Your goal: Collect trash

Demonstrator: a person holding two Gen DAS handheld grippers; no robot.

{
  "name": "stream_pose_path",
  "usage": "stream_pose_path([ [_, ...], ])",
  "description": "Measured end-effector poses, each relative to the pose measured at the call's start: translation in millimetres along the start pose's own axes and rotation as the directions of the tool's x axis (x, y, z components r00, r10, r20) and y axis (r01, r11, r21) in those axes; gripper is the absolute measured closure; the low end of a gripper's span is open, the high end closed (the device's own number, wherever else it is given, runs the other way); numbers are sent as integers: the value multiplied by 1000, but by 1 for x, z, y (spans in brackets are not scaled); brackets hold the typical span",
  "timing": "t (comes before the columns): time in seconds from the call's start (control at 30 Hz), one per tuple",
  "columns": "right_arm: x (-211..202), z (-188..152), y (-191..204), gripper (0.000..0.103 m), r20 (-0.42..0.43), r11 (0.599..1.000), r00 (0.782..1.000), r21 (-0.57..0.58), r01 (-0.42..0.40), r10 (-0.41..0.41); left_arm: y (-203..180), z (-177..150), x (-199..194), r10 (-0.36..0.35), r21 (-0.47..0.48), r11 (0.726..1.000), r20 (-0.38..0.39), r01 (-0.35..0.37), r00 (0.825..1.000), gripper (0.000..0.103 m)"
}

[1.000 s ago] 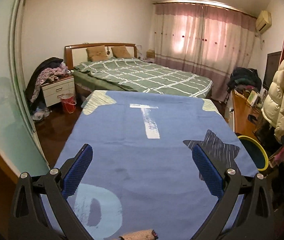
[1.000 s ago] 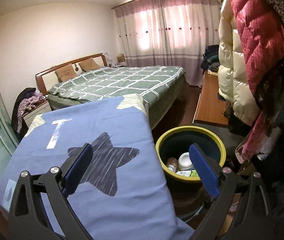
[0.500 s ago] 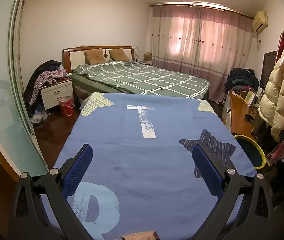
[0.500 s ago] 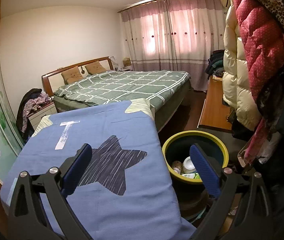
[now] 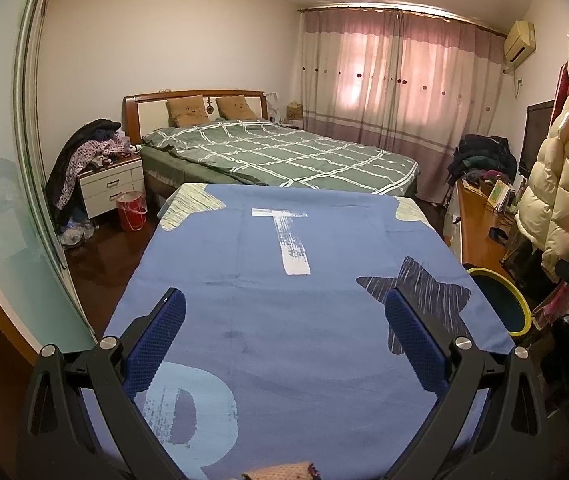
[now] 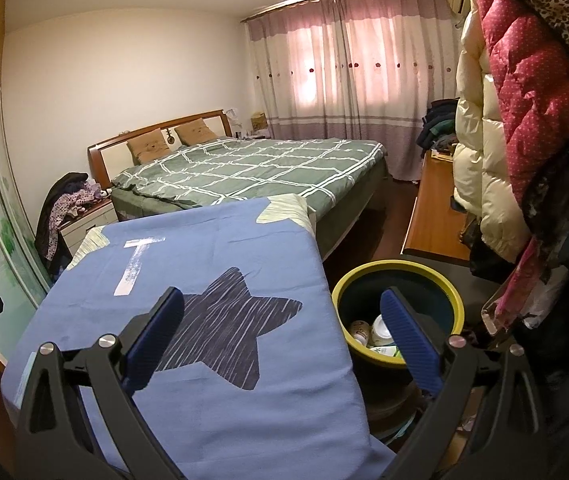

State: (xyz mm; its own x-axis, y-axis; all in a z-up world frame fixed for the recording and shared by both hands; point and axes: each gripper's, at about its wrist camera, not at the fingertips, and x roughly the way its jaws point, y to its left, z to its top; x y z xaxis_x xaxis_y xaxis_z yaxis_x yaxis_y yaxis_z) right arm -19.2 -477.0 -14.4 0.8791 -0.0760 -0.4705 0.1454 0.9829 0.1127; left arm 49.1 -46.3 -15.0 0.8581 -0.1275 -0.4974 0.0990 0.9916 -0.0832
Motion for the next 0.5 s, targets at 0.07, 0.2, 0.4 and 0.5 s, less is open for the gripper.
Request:
stream_pose_path([
  [0.07, 1, 0, 0, 9, -3, 1000, 1000, 1, 0, 0, 0, -1, 1, 1, 0, 1000, -1, -1, 1000, 5],
  [0.2, 1, 0, 0, 9, -2, 1000, 1000, 0, 0, 0, 0, -1, 1, 2, -1, 1000, -1, -2, 1000, 5],
  [0.4, 2, 0, 0, 9, -4, 1000, 1000, 1, -1, 1, 0, -2, 3, 0, 1, 1000, -4, 0, 1000, 5],
  [0.5, 3, -3, 1, 9, -6, 1000, 1000, 0, -2, 2, -1, -3, 4, 0, 3, 1000, -7, 0, 1000, 5],
])
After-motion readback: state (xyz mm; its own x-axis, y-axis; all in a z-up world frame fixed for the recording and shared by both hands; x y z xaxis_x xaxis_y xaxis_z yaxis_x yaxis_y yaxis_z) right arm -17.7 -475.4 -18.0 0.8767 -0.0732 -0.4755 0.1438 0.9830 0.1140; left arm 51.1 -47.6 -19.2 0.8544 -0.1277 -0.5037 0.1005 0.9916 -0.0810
